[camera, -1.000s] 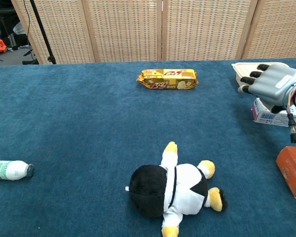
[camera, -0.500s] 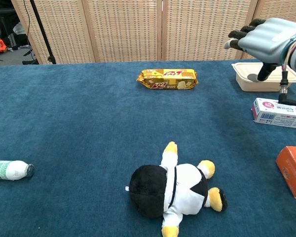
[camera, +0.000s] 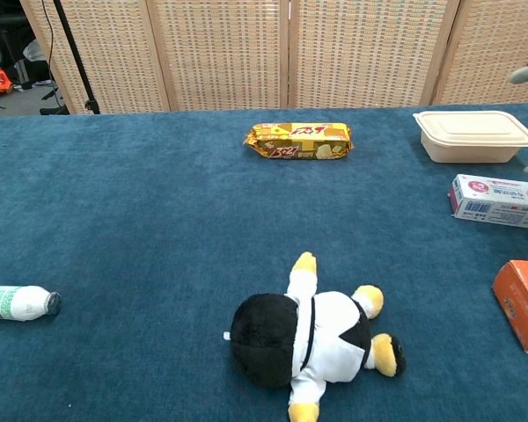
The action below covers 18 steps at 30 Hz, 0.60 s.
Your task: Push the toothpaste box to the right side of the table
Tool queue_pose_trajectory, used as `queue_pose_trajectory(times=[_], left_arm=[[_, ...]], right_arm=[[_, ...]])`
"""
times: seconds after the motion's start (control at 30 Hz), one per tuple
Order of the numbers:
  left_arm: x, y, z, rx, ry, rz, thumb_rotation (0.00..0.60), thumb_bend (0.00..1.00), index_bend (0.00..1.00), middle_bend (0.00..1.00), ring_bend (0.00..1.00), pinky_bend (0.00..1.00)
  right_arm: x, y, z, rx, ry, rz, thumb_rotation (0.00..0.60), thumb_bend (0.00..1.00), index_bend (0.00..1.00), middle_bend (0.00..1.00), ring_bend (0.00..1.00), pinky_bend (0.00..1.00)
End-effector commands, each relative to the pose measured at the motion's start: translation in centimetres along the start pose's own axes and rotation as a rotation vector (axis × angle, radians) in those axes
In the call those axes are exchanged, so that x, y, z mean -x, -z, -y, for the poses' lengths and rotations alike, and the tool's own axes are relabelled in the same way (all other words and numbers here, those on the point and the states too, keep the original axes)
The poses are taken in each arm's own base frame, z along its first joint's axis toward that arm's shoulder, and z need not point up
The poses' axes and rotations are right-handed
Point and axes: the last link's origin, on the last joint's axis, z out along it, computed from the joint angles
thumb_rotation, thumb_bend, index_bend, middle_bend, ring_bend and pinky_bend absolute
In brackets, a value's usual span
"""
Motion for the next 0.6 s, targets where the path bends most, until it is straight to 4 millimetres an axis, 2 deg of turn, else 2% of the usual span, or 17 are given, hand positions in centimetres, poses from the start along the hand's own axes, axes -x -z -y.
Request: queue_pose_trajectory(times=[0.03, 0.1, 0.27, 0.43, 0.6], left_arm=[[0.1, 0.9, -0.4, 0.005, -0.019, -0.013, 0.600, 0.00, 0.00, 0.00, 0.00, 0.00], [0.1, 1.7, -0.5, 0.004, -0.026, -0.014, 0.600, 0.00, 0.00, 0.00, 0.00, 0.00], [0.1, 3.1, -0.3, -0.005, -0.028, 0.005, 0.600, 0.00, 0.00, 0.00, 0.00, 0.00], [-0.3, 4.0, 0.0, -0.008, -0.045, -0.001, 0.600, 0.00, 0.00, 0.00, 0.00, 0.00], [-1.1, 4.5, -0.3, 0.009, -0.028, -0.025, 0.600, 0.00, 0.00, 0.00, 0.00, 0.00]], right_arm=[[0.0, 5.0, -5.3, 0.055, -0.100, -0.046, 0.600, 0.00, 0.10, 0.00, 0.00, 0.00], [-0.2, 6.2, -6.4, 0.070, -0.117, -0.056, 0.600, 0.00, 0.10, 0.00, 0.00, 0.00], [-1.0, 8.1, -7.3, 0.074, -0.156, -0.077, 0.600, 0.00, 0.10, 0.00, 0.00, 0.00], [-1.4, 9.6, -7.5, 0.073, -0.178, -0.083, 0.600, 0.00, 0.10, 0.00, 0.00, 0.00], [-0.6, 10.7, -7.6, 0.081, -0.238, -0.059, 0.600, 0.02, 0.10, 0.00, 0.00, 0.00]])
